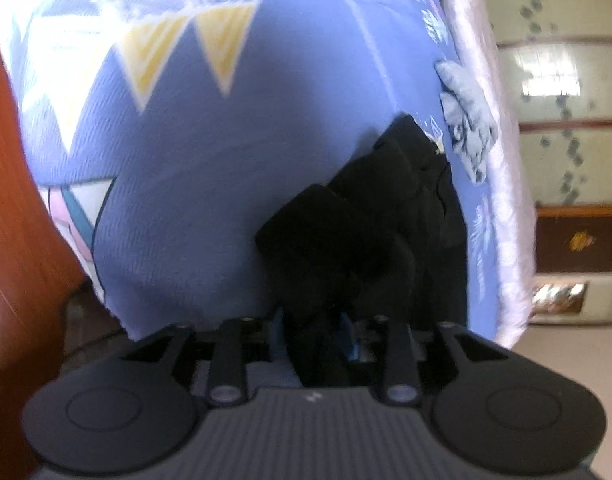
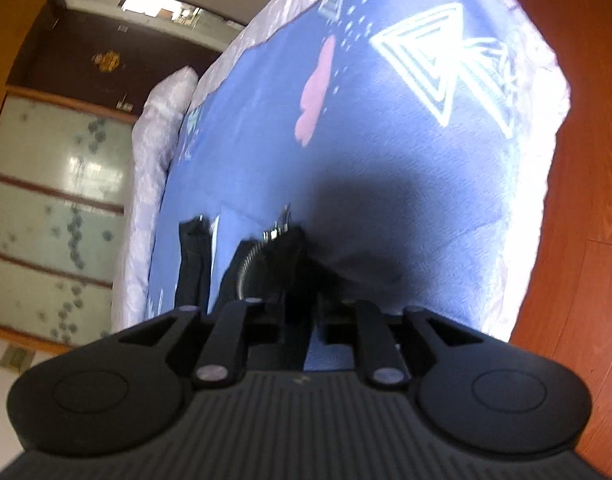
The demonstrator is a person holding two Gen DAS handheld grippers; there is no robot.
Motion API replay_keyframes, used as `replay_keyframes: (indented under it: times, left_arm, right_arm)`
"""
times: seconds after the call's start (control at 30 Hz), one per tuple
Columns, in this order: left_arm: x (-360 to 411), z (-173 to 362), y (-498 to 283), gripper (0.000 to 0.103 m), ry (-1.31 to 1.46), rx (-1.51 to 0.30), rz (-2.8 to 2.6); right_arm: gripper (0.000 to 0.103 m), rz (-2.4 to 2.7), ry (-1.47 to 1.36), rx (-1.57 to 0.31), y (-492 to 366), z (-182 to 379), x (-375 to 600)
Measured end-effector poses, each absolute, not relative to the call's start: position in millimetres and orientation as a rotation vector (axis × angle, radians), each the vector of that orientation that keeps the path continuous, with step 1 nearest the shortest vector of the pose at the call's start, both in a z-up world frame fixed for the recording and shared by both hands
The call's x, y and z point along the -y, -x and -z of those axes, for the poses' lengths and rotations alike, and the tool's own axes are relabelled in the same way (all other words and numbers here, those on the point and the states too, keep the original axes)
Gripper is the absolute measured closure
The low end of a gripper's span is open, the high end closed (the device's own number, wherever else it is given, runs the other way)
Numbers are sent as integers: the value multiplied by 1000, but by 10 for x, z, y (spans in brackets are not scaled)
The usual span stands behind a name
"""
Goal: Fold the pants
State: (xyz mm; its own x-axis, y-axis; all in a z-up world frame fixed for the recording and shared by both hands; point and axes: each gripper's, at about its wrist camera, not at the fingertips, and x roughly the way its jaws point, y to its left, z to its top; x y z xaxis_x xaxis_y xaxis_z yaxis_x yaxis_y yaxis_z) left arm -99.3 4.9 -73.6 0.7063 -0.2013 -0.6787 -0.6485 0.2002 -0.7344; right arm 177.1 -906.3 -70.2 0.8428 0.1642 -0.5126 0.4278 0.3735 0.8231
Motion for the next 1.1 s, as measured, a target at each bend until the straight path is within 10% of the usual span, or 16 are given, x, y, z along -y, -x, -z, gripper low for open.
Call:
replay_keyframes:
  times: [0.1, 0.67, 1.1]
  left_arm:
    - [-15, 559, 1003, 59, 1272, -793, -354]
    - [-169, -221, 641, 59, 1087, -689, -298]
    - [733, 357, -121, 59, 854, -946, -121]
  right_arm:
    - [51, 275, -1138, -516, -1507, 511, 9076]
    - [53, -6, -815, -615, -2373, -173, 7937]
    - [52, -340, 252, -851, -2901, 111, 6071]
